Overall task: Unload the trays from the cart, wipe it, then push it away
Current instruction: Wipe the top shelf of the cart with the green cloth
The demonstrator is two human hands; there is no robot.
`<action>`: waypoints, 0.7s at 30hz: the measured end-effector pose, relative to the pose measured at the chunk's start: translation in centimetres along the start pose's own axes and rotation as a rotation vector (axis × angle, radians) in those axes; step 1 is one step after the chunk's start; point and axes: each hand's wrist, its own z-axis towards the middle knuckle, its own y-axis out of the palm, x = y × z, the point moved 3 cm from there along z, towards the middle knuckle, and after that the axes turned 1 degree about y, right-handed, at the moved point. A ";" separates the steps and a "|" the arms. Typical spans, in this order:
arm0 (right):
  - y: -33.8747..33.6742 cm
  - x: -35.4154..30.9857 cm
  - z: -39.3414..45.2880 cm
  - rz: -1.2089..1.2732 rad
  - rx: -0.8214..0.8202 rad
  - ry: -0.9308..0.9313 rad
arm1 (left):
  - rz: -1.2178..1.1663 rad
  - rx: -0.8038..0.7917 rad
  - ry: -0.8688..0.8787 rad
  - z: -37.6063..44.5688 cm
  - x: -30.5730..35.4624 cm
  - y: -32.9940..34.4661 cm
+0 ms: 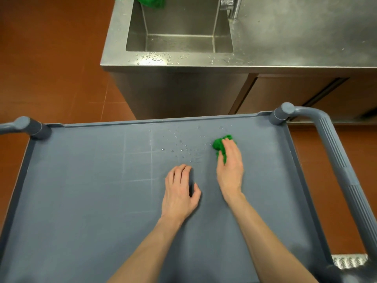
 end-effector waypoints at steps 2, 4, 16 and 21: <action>1.9 -1.9 -1.6 0.019 -0.086 -0.088 | -0.014 0.000 -0.011 0.0 0.1 -0.1; 3.4 -3.4 -2.9 0.054 -0.179 -0.161 | -0.052 0.017 -0.014 0.1 0.1 -0.2; -4.5 4.2 2.1 -0.069 -0.022 -0.056 | -0.086 0.016 -0.090 0.4 0.4 -0.4; -10.1 9.9 4.7 -0.123 0.155 0.104 | -0.098 0.024 -0.100 0.4 0.5 -0.4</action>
